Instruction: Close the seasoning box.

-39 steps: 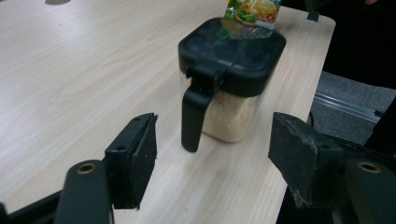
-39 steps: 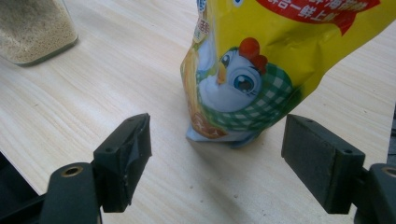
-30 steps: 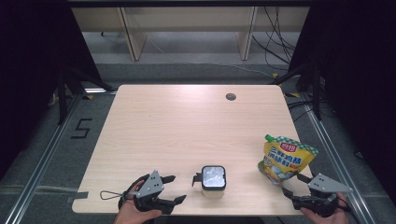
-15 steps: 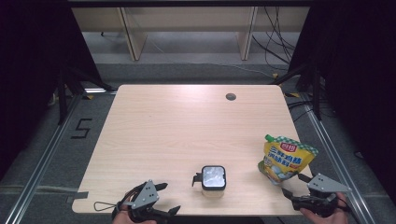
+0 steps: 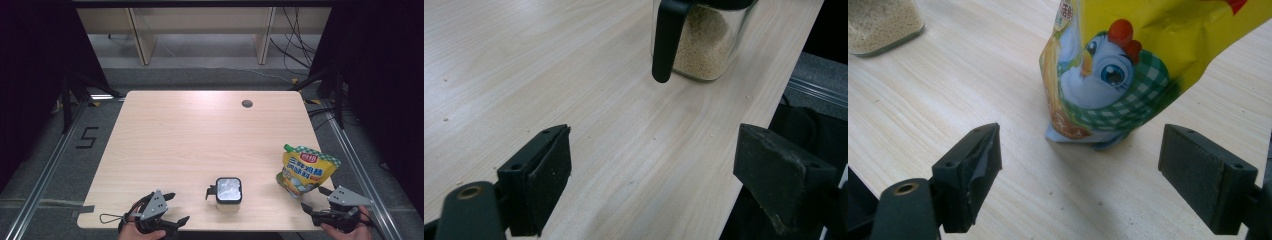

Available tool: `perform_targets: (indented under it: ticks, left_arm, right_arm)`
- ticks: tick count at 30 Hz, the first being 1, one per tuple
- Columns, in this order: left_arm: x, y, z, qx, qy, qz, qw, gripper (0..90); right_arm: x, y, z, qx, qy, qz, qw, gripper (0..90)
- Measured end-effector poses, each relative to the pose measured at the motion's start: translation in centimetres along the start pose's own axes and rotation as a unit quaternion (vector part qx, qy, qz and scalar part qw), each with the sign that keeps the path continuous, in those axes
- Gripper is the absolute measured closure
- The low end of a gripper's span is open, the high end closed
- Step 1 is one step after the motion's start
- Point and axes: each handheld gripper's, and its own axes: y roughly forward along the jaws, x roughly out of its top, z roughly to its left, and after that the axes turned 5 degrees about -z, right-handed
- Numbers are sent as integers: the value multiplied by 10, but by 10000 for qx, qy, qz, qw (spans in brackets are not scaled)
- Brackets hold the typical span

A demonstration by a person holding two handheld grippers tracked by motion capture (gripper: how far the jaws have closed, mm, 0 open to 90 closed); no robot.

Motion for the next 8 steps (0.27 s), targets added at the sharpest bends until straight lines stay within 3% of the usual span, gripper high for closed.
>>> perform_targets:
  ticks: [3,5,8]
  left_arm:
    - [-1,1,1,29,94,92,9999,152]
    - [-1,3,-1,-40,-5,52,10000,152]
    - [-3,5,0,13,65,144,9999,153]
  right_arm:
    - [0,1,1,77,89,33,9999,184]
    - [-1,1,1,35,64,71,9999,184]
    - [-1,2,-1,1,-42,7,10000,184]
